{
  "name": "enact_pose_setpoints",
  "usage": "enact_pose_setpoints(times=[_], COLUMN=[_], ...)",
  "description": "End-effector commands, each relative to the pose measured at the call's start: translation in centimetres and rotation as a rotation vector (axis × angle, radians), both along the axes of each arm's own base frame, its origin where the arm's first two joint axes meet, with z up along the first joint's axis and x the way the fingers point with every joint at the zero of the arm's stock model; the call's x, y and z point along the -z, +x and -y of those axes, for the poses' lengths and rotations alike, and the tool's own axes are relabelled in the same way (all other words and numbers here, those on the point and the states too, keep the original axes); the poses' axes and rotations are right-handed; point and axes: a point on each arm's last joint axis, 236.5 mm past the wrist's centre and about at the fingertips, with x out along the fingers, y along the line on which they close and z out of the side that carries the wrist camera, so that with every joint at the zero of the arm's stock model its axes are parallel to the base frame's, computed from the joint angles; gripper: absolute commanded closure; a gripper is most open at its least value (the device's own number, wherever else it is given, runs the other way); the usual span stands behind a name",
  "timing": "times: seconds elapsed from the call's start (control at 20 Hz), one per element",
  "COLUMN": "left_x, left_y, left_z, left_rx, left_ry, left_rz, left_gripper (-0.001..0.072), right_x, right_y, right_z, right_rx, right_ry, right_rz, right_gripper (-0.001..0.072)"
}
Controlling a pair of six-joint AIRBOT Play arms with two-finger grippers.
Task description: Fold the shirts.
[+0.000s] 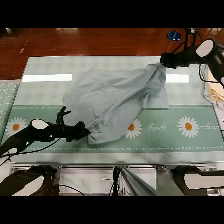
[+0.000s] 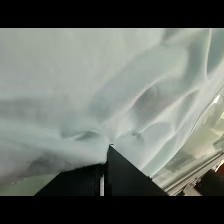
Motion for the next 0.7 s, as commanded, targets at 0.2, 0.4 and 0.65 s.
enact_pose_setpoints(times=[0.2, 0.4, 0.65], left_x=[-0.8, -0.9, -0.9], left_y=[-2.4, -2.4, -2.4], left_z=[0.9, 0.9, 0.9], left_rx=[0.131, 0.133, 0.132], left_ry=[-0.046, -0.048, -0.048], left_rz=[-0.021, -0.019, -0.018], left_gripper=[0.0683, 0.0683, 0.0683], right_x=[-3.7, -3.4, 1.0], right_y=[-0.5, -1.7, -4.4], right_z=[5.1, 14.1, 21.4], right_rx=[0.042, 0.169, 0.210], right_ry=[-0.144, -0.236, -0.142], right_rz=[0.077, 0.043, -0.080], right_gripper=[0.0236, 0.0116, 0.0123])
